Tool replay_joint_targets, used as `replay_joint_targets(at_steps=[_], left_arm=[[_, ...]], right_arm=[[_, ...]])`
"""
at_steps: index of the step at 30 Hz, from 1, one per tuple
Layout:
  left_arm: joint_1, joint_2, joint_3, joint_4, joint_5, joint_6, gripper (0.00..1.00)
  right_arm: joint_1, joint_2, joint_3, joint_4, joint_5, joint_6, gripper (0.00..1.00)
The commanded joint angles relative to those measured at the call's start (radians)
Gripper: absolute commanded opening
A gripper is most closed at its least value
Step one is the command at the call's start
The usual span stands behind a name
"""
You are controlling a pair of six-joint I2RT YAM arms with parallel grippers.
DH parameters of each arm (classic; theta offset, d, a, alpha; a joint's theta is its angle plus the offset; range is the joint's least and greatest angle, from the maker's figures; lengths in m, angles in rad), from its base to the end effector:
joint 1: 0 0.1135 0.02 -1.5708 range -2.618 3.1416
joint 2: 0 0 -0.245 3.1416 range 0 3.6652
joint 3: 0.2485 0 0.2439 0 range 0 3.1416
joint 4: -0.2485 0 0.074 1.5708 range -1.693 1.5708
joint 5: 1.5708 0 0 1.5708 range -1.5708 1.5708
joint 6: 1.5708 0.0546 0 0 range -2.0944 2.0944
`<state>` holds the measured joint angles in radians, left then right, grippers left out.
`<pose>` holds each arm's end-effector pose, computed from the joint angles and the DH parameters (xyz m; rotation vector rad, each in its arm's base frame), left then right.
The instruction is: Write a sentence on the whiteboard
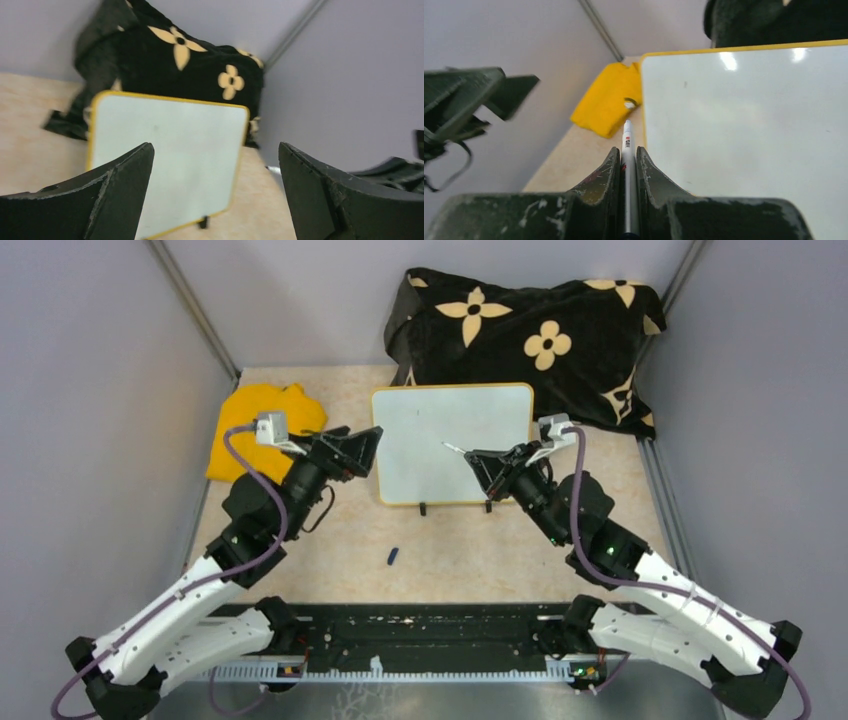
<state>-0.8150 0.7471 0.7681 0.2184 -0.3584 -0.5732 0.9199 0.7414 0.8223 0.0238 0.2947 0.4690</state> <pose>0.1490 -0.1302 0.3746 -0.1487 1.4004 -0.9268 0.1312 0.1460 0.3710 -0.0954 1.5347 0.9053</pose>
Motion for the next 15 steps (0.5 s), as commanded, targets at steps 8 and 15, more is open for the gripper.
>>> replay_joint_targets(at_steps=[8,15], left_arm=[[0.403,0.257,0.173,-0.411,0.210,0.213,0.99],[0.592,0.324,0.033,-0.034,0.667,0.069,0.99]], right_arm=[[0.137,0.210,0.093,-0.093,0.341,-0.272,0.00],[0.218,0.334,0.104,0.103,0.434,-0.399,0.00]])
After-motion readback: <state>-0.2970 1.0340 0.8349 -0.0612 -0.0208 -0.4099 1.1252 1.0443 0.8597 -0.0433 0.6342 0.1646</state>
